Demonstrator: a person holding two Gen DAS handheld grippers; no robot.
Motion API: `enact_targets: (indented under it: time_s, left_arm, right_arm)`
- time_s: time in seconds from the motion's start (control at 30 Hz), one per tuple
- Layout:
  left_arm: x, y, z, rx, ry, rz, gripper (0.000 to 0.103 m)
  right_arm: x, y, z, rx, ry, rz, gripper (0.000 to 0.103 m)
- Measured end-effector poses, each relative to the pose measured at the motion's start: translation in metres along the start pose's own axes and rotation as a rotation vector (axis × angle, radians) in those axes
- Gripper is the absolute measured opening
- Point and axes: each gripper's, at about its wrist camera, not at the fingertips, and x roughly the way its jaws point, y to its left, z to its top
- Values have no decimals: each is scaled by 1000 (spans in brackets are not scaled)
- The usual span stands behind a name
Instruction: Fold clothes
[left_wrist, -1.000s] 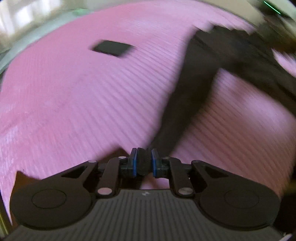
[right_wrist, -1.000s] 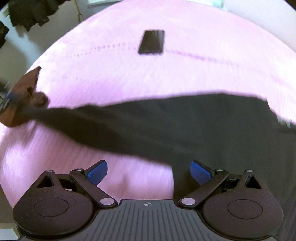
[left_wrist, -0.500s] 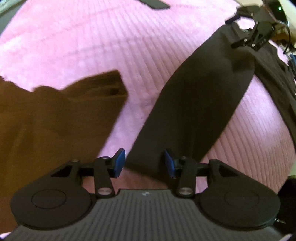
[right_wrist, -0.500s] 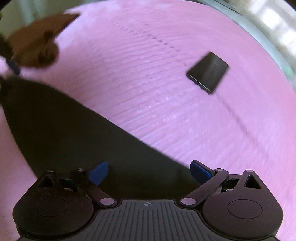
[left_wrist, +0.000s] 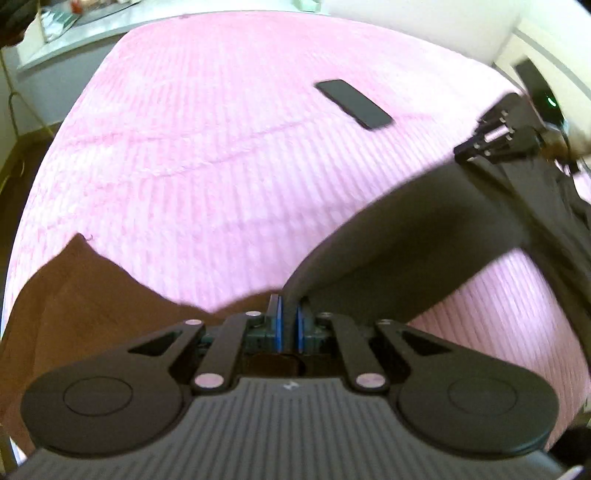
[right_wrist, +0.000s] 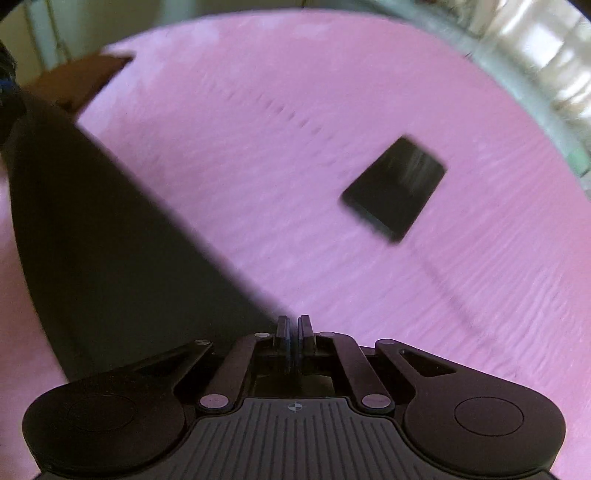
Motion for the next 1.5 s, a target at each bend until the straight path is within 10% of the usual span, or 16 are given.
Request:
enact_targets:
  time_s: [0.07, 0.1, 0.13, 0.43, 0.63, 0.87, 1.2, 1.23, 1.27, 1.5]
  left_arm:
    - [22, 5, 4, -9, 51, 37, 13]
    - [32, 6, 3, -8, 80, 69, 14]
    - [38, 3, 0, -2, 104, 118, 20]
    - [0, -75, -50, -30, 60, 370, 37]
    - [0, -212, -73, -49, 120, 2, 41]
    - [34, -408, -127, -33, 282, -316, 46]
    - [65, -529, -167, -36, 403, -306, 44]
    - [62, -532, -166, -7, 407, -279, 16]
    - [58, -534, -167, 26, 412, -269, 0]
    - [-13, -472, -163, 139, 392, -207, 0]
  right_arm:
    - [7, -5, -5, 89, -21, -43, 29]
    - [6, -7, -12, 149, -41, -59, 75]
    - [-1, -7, -24, 219, -79, -69, 87]
    - [-121, 71, -215, 646, -43, -108, 87]
    - [-217, 121, -395, 917, 165, -213, 87]
    - [-304, 116, -558, 1128, 191, -287, 87]
    - [-323, 84, -661, 1174, 116, -228, 87]
    - [-323, 81, -668, 1190, 99, -220, 87]
    - [-324, 78, -674, 1213, 79, -209, 87]
    - [-331, 67, -685, 1282, 15, -133, 87]
